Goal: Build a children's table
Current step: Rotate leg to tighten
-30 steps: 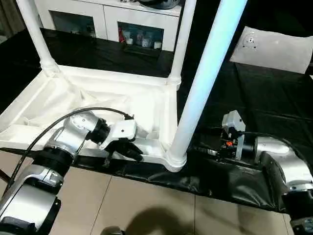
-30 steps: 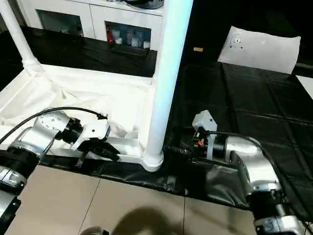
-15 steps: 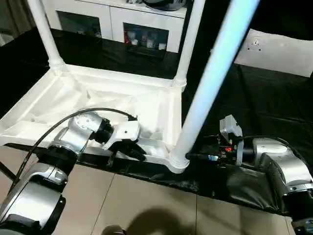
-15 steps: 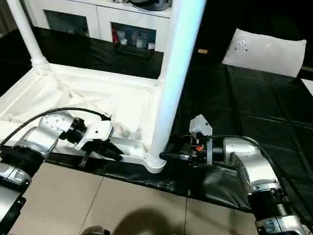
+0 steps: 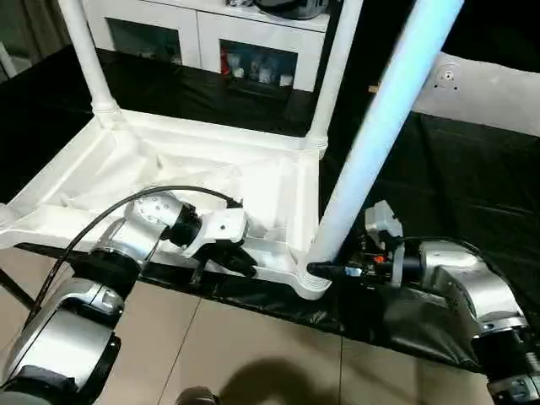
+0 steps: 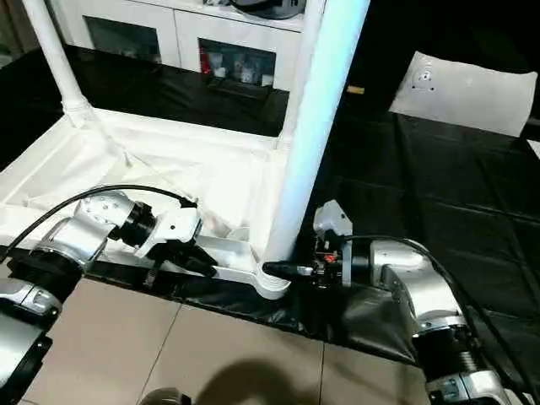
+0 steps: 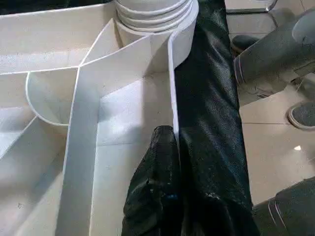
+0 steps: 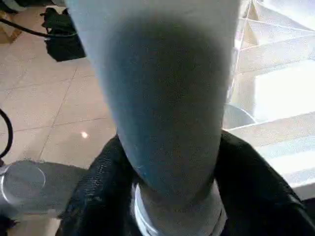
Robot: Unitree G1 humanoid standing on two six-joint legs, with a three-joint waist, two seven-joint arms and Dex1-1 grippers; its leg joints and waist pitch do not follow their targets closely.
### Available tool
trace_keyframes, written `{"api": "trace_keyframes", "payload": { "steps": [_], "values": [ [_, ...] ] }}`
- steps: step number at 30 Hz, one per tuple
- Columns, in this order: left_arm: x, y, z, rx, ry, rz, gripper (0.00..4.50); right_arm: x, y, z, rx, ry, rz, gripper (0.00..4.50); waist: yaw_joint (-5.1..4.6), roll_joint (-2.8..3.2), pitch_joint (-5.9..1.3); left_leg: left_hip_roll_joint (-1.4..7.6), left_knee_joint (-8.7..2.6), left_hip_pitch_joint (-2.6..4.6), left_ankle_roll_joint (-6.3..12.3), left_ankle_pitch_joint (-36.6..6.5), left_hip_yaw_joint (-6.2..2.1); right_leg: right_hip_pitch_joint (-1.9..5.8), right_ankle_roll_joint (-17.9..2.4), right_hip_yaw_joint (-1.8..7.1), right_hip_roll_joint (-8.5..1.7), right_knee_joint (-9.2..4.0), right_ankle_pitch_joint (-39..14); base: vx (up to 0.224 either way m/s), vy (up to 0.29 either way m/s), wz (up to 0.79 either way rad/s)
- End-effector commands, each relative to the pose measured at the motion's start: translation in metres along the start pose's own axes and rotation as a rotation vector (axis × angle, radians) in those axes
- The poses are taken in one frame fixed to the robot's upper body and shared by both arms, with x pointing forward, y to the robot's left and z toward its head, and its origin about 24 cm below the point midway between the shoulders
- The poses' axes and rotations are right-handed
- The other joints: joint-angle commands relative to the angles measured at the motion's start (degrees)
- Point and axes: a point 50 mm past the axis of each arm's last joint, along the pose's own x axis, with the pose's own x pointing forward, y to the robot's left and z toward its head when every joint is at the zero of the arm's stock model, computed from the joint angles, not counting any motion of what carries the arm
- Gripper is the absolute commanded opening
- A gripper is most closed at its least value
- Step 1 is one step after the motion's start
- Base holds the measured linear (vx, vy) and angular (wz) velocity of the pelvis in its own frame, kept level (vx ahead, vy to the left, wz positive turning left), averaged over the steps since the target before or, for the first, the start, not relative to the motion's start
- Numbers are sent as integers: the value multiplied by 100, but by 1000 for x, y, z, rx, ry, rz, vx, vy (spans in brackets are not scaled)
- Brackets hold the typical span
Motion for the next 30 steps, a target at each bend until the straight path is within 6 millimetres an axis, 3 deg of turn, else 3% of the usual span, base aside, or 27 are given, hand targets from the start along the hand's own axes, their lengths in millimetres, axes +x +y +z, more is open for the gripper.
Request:
{"api": "trace_keyframes", "payload": {
  "steps": [1,9,12,14,15,18,22,26,29,30],
  "values": [
    [12,-1,3,26,29,-50,0,2,0,0,11,5,27,208,-69,7,-338,241,-428,54,134,-1174,-28,255,-907,339,-398,-490,-1537,0,0,0],
    [11,0,0,-2,28,-28,0,4,1,0,26,8,41,195,-66,23,-329,238,-437,62,99,-1270,-31,248,-863,338,-400,-514,-1687,0,0,0],
    [13,6,-2,-109,1,76,0,8,2,-3,67,-26,-22,195,-81,52,-316,243,-450,69,61,-1333,-32,241,-909,342,-389,-506,-1654,0,0,0],
    [13,9,-2,-135,-10,112,0,10,1,-5,76,-30,-53,195,-89,45,-282,235,-466,92,0,-1548,-45,219,-866,336,-401,-554,-2023,0,0,0],
    [14,11,-1,-150,-32,140,0,13,-1,-7,84,-30,-96,195,-102,50,-258,223,-480,105,-39,-1746,-55,215,-749,331,-418,-613,-2476,0,0,0],
    [19,19,6,-220,-109,237,0,23,-8,-13,117,-34,-254,195,-162,67,-252,219,-498,143,-136,-1987,-94,189,-520,308,-438,-699,-3095,0,0,0],
    [30,33,20,-308,-195,390,0,46,-17,-12,209,-88,-439,193,-329,72,-244,219,-527,110,-175,-2114,-131,183,-520,280,-416,-703,-3050,0,0,0],
    [49,50,42,-402,-251,574,0,83,-32,5,332,-163,-658,193,-471,85,-268,201,-521,81,-213,-2087,-143,189,-642,272,-414,-683,-2824,0,0,0],
    [53,53,47,-417,-250,620,0,93,-34,9,350,-155,-711,193,-492,93,-293,192,-505,63,-108,-1693,-99,200,-770,314,-390,-656,-2156,0,0,0],
    [56,53,49,-419,-247,627,0,96,-34,12,347,-169,-718,193,-487,53,-303,189,-494,56,-14,-1511,-67,212,-833,326,-372,-629,-1793,0,0,0]
  ]
}}
